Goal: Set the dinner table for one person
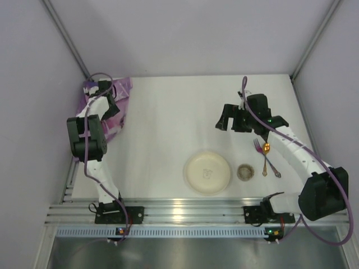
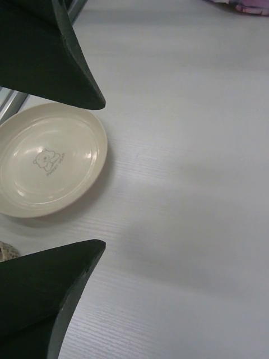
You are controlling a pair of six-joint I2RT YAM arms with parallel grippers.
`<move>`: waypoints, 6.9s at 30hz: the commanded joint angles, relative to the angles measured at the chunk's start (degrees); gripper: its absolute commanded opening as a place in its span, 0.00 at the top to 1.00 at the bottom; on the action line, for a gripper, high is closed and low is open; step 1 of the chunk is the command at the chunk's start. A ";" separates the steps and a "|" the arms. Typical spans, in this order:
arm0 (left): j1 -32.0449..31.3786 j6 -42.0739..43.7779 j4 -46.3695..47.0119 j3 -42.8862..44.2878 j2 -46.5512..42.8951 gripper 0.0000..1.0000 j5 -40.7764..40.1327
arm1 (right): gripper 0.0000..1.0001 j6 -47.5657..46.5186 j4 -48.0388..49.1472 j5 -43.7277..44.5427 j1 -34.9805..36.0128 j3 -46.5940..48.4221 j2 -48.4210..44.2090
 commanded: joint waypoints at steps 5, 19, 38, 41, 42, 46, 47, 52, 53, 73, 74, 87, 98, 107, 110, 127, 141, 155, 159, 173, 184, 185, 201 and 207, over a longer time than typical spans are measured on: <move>0.36 3.86 6.00 3.28 4.34 0.56 7.92 | 0.00 -2.77 -3.09 0.00 0.13 2.02 0.56; -9.53 13.85 14.09 -9.54 -3.30 1.00 44.92 | 0.01 -0.58 -4.15 0.88 0.04 6.05 2.84; -27.68 11.68 6.54 -15.27 -22.02 0.01 35.38 | 0.01 5.49 -0.72 -1.32 0.13 16.42 16.28; -27.59 11.07 1.27 -14.39 -24.04 0.01 30.36 | 0.00 5.32 -0.54 -1.05 0.22 20.20 21.11; -27.59 10.55 -0.05 -14.73 -24.57 0.02 29.56 | 0.01 5.40 -0.45 -1.31 0.13 22.65 22.61; -27.59 6.77 -1.81 -19.82 -29.21 0.02 24.90 | 0.01 3.83 -1.59 -2.46 0.13 32.23 34.00; -27.50 5.81 -2.08 -22.79 -30.01 0.02 24.20 | 0.01 2.69 -2.90 -1.50 -0.04 34.95 36.22; -26.89 0.62 -3.48 -31.07 -35.29 0.02 22.34 | 0.01 1.36 -10.38 2.19 -2.24 52.09 49.57; -26.80 -0.09 -4.10 -33.35 -37.03 0.02 22.26 | 0.01 -0.12 -11.34 3.33 -2.24 54.29 51.26; -15.91 -13.27 -3.05 -52.79 -45.58 0.19 27.44 | 0.17 -0.58 -15.66 -4.56 3.11 61.08 64.98; -14.86 -13.54 -2.35 -53.84 -44.71 0.19 27.44 | 0.22 -0.49 -15.66 -4.83 3.21 60.56 64.90; -12.39 -10.21 6.01 -49.21 -26.71 1.00 30.70 | 1.00 0.39 -16.01 -3.16 2.25 60.64 65.34; -12.56 -0.89 0.30 -16.61 -4.04 1.00 30.78 | 1.00 4.26 -16.01 11.59 -9.97 39.15 48.04; -12.22 0.43 -5.25 -0.68 4.34 1.00 29.46 | 1.00 4.87 -13.64 15.12 -11.65 25.32 36.95; -10.11 1.22 -5.34 -1.46 3.64 1.00 29.37 | 1.00 5.23 -13.64 15.82 -11.65 23.65 35.63; -8.52 8.34 -6.39 2.66 -0.48 0.19 26.90 | 0.95 7.07 -18.99 19.35 -11.56 23.64 34.57; -10.62 7.64 -7.97 -0.39 -14.36 0.02 32.09 | 0.32 7.25 -27.17 21.18 -8.57 23.11 25.35; -44.99 -2.73 8.20 -36.88 -33.45 0.11 37.90 | 1.00 3.99 -17.95 14.07 -7.60 13.53 22.51; -47.54 -2.73 6.71 -35.49 -33.62 0.13 36.76 | 1.00 4.78 -18.03 17.48 -7.78 14.15 28.41; -48.68 -3.52 4.95 -36.01 -35.38 0.15 34.12 | 0.79 7.95 -18.04 17.59 -7.61 2.29 26.68; -48.77 -3.35 5.74 -33.46 -32.13 0.16 34.03 | 0.33 8.13 -22.08 22.50 -7.25 0.88 11.11; -48.77 -3.26 5.65 -33.20 -31.35 0.16 34.12 | 0.37 8.21 -21.99 22.76 -7.25 0.53 10.76; -48.77 -2.90 4.69 -31.96 -30.37 0.18 33.59 | 1.00 6.11 -16.45 26.98 -14.63 -1.94 22.96; -48.77 -2.82 3.90 -32.67 -30.90 0.18 32.89 | 0.88 4.96 -15.13 24.88 -16.92 -0.88 23.68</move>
